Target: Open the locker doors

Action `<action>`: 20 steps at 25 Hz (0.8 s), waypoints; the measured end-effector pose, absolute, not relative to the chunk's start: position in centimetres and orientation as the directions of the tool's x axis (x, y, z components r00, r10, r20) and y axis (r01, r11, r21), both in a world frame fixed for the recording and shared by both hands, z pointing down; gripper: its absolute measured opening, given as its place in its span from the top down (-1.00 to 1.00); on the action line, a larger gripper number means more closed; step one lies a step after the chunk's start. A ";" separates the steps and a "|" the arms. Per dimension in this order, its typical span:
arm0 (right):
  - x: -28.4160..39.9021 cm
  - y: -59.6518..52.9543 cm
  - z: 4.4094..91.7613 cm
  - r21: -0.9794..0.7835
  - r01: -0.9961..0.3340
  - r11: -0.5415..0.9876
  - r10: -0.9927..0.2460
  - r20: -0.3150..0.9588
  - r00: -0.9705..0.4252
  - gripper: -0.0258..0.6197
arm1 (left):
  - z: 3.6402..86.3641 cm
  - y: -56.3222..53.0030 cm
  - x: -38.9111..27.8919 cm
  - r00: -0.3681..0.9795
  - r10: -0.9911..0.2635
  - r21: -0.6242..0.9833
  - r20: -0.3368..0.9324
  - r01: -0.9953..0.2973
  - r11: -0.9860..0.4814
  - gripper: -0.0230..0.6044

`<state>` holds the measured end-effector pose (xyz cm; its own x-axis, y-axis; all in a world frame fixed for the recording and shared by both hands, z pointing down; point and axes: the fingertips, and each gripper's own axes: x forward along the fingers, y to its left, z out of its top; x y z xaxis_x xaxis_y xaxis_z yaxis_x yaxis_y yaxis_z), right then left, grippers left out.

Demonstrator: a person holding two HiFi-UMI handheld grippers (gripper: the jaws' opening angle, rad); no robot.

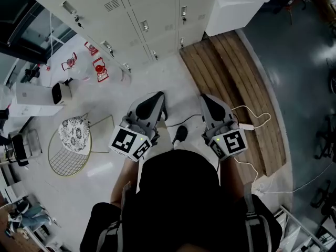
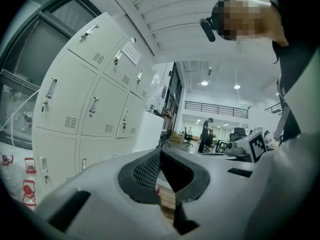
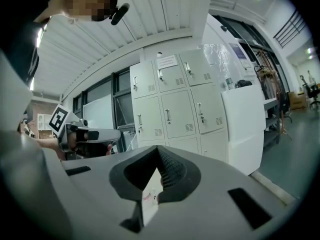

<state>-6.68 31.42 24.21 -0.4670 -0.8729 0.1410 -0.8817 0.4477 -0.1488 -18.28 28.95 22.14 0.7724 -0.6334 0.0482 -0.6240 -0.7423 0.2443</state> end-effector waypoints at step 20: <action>-2.3 13.0 23.6 -0.145 -0.966 0.215 -0.960 0.151 -0.237 0.91 | 22.2 8.7 -14.3 0.883 -0.467 0.256 0.049 -0.463 -0.849 0.87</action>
